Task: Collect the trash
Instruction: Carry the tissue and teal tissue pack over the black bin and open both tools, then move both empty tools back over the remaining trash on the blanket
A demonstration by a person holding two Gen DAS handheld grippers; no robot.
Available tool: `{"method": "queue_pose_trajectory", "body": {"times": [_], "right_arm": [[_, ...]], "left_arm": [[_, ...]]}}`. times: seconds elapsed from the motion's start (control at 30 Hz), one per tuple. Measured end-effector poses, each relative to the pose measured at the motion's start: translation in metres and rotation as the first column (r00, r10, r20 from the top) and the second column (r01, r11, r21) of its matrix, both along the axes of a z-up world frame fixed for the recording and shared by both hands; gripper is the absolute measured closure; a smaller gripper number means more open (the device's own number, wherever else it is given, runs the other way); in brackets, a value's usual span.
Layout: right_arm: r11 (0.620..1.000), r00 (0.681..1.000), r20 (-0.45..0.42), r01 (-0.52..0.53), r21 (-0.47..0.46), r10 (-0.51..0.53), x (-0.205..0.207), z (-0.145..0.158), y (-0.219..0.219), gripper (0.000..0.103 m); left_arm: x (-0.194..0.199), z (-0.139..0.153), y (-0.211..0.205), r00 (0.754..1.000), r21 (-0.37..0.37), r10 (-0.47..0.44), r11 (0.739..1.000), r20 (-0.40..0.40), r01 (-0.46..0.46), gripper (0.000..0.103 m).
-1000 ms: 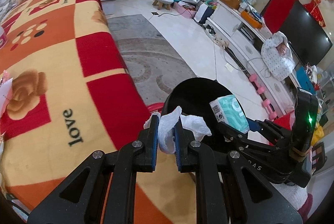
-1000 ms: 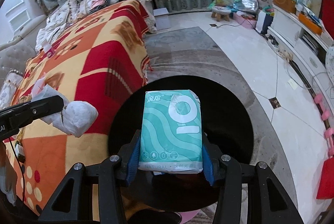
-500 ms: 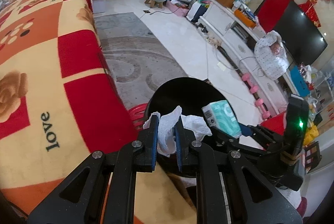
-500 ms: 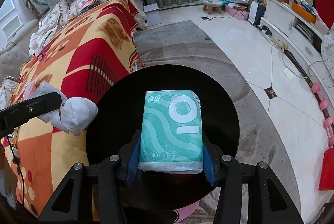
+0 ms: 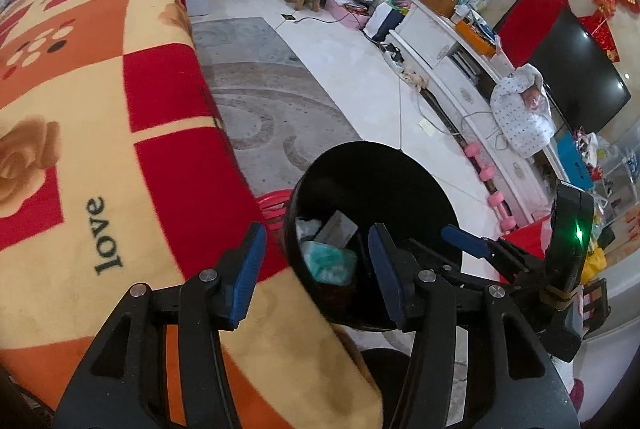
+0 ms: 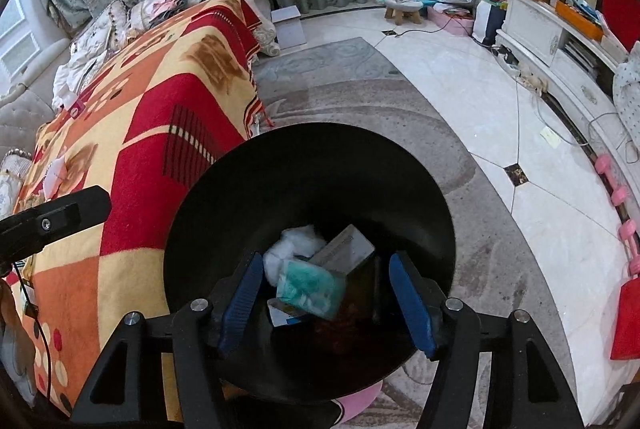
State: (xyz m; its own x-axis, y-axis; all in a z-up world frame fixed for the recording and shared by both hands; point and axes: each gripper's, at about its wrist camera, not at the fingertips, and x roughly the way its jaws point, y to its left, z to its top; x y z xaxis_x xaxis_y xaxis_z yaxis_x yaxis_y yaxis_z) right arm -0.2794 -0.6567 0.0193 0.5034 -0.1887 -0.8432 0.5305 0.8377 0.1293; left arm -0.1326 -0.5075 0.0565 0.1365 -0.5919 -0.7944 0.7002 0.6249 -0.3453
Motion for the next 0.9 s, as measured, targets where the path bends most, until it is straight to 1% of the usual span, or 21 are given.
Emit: {"method": "queue_pose_trajectory", "body": {"times": [0.2, 0.4, 0.53, 0.9], "right_arm": [[1.0, 1.0, -0.006, -0.021, 0.007, 0.021, 0.006, -0.002, 0.01, 0.039], [0.999, 0.999, 0.002, -0.044, -0.006, 0.044, 0.013, 0.006, 0.024, 0.039], [0.998, 0.998, 0.009, -0.06, -0.012, 0.06, 0.019, 0.012, 0.036, 0.038], [0.986, 0.987, 0.014, -0.162, -0.026, 0.162, 0.051, 0.022, 0.089, 0.035]], "left_arm": [[0.0, 0.006, 0.011, 0.999, 0.021, 0.026, 0.999, 0.037, -0.026, 0.051], [-0.001, 0.012, 0.027, 0.995, 0.045, 0.058, 0.997, 0.085, -0.062, 0.051], [0.0, 0.014, 0.043, 0.99, 0.058, 0.08, 0.994, 0.118, -0.088, 0.051], [0.012, 0.026, 0.103, 0.974, 0.06, 0.17, 0.982, 0.152, -0.181, 0.051]]}}
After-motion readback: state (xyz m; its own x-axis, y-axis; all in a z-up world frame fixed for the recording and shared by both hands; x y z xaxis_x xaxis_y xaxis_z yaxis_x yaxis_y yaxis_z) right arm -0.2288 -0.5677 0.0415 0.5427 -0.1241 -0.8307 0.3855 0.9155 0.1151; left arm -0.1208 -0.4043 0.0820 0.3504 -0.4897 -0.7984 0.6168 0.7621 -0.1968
